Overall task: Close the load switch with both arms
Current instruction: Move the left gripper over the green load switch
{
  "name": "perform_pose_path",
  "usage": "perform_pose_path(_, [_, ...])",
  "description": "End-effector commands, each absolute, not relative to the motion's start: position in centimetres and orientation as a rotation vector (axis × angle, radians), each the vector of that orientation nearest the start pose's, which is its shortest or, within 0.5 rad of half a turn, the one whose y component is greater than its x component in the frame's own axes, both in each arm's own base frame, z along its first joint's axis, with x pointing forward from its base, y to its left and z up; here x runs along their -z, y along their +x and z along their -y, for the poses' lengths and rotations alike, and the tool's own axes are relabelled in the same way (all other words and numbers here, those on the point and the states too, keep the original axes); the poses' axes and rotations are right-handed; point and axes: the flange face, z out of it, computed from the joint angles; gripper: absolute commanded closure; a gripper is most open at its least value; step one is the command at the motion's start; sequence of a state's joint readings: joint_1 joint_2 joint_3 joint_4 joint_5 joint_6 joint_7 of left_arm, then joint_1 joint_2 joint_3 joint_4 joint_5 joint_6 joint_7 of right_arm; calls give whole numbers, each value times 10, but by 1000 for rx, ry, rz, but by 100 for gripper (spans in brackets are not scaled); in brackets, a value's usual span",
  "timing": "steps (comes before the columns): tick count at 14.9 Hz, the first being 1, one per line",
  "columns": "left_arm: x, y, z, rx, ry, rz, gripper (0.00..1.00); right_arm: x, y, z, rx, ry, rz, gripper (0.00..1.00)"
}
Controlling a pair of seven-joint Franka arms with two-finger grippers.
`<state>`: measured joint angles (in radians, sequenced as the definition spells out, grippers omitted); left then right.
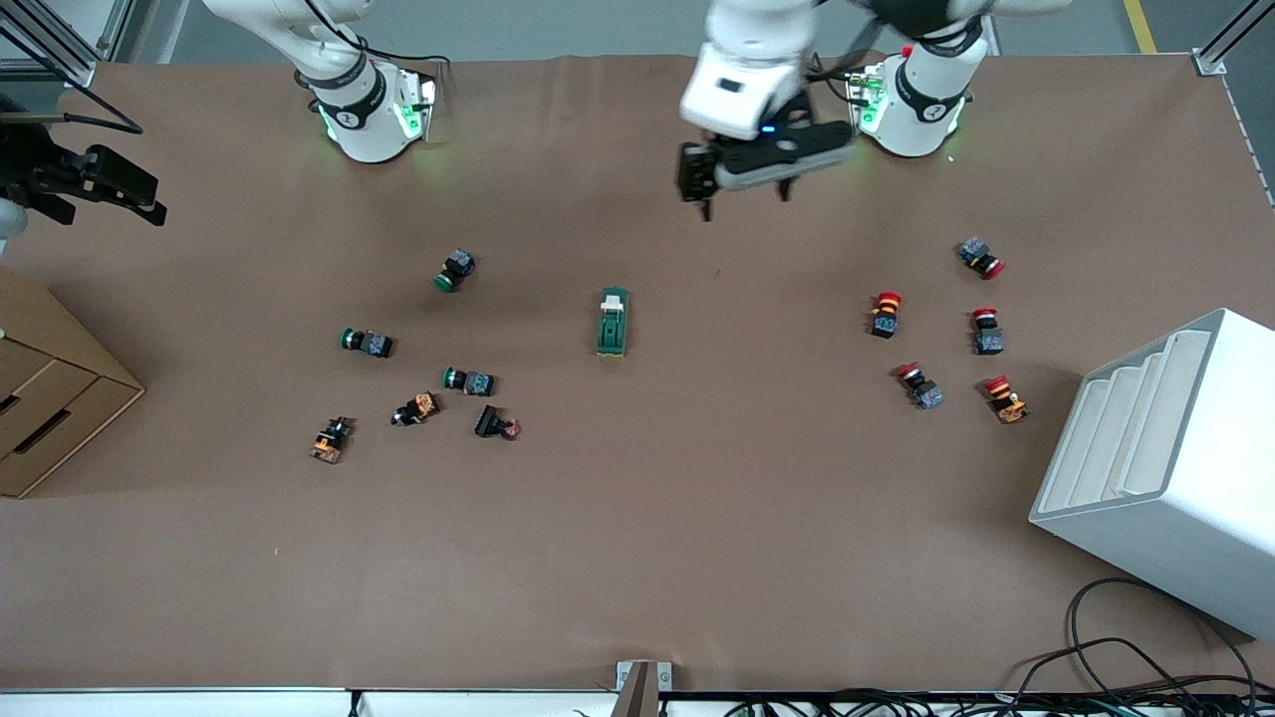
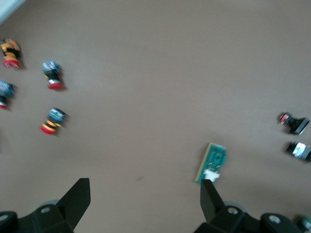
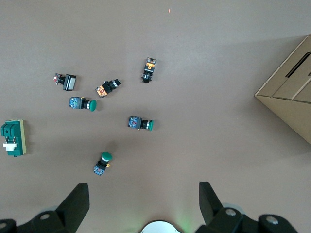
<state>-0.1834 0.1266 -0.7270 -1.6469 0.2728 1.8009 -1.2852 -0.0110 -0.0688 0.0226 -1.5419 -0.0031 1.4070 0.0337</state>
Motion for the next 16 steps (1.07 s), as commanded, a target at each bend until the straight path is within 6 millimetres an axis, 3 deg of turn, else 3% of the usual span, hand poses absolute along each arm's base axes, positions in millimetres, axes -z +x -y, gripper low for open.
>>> perform_pose_path(1, [-502, 378, 503, 422, -2989, 587, 0, -661, 506, -6, -99, -3147, -69, 0])
perform_pose_path(4, [-432, 337, 556, 528, -2930, 572, 0, -661, 506, -7, -101, -3133, -68, 0])
perform_pose_path(7, [-362, 295, 594, 670, -2881, 555, 0, -661, 506, -7, -99, -3133, -66, 0])
perform_pose_path(9, [-325, 267, 606, 756, -2852, 560, 0, -662, 506, -8, -97, -3133, -85, 0])
perform_pose_path(11, [-285, 236, 603, 931, -2812, 432, 0, -661, 506, -9, -102, -3133, -121, 0])
perform_pose_path(13, [-254, 225, 601, 1030, -2800, 483, 0, -661, 506, -11, -104, -3133, -118, 0])
perform_pose_path(14, [-241, 212, 607, 1065, -2811, 455, 0, -661, 506, -11, -104, -3133, -116, 0])
perform_pose_path(16, [-214, 209, 607, 1126, -2807, 348, 1, -661, 506, -13, -102, -3134, -109, 0])
